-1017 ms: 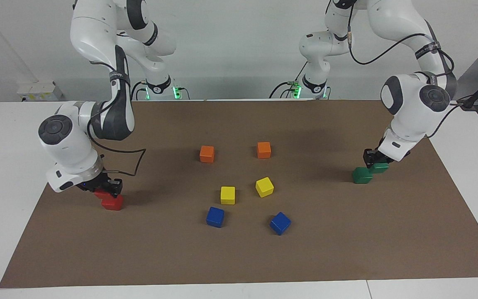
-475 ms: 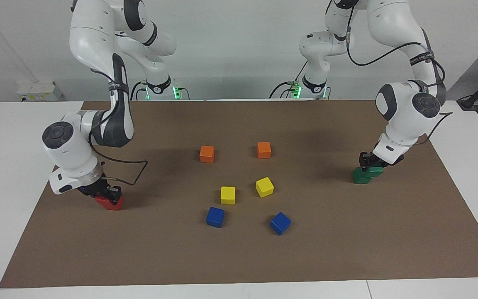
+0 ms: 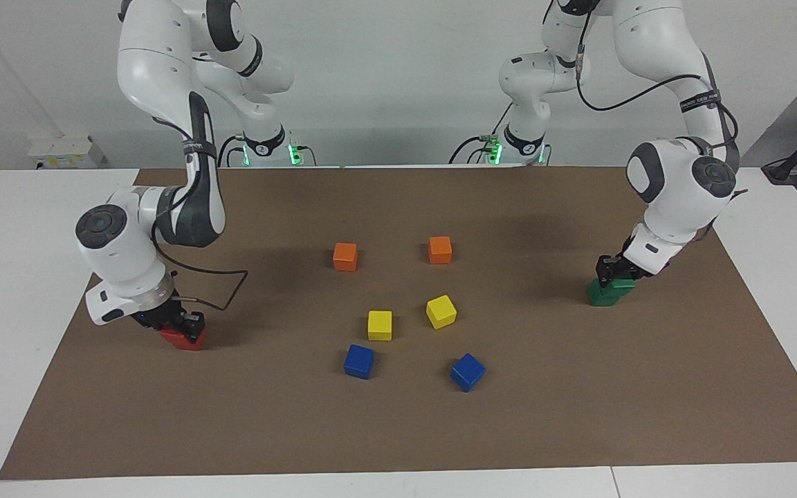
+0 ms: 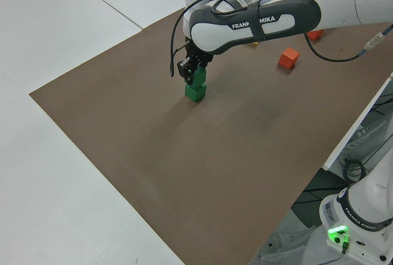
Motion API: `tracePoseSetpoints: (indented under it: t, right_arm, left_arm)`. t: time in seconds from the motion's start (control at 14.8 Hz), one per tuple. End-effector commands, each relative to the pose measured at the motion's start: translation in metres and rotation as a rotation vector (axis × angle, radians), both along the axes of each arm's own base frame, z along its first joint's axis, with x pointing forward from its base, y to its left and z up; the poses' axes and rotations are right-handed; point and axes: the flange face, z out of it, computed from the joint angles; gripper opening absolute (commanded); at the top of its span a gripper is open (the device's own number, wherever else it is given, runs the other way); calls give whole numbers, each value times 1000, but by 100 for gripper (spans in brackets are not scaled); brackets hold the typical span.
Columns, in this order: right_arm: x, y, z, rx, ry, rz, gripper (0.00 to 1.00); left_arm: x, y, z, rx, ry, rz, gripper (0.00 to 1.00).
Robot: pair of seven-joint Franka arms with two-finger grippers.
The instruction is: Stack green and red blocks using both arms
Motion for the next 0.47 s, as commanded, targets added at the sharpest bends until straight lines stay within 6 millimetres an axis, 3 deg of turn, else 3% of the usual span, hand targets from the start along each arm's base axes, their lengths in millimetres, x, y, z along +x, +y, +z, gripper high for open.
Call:
tracePoseSetpoints:
  t: [0.0,0.41]
  right_arm:
    - [-8,0,-7,18,-10,-21,100]
    - [-10,-1,-3,18,1,-15,100]
  left_arm:
    - [-6,1,4,-17,-30,-15,0]
    - [-7,0,-3,-17,-22,-21,0]
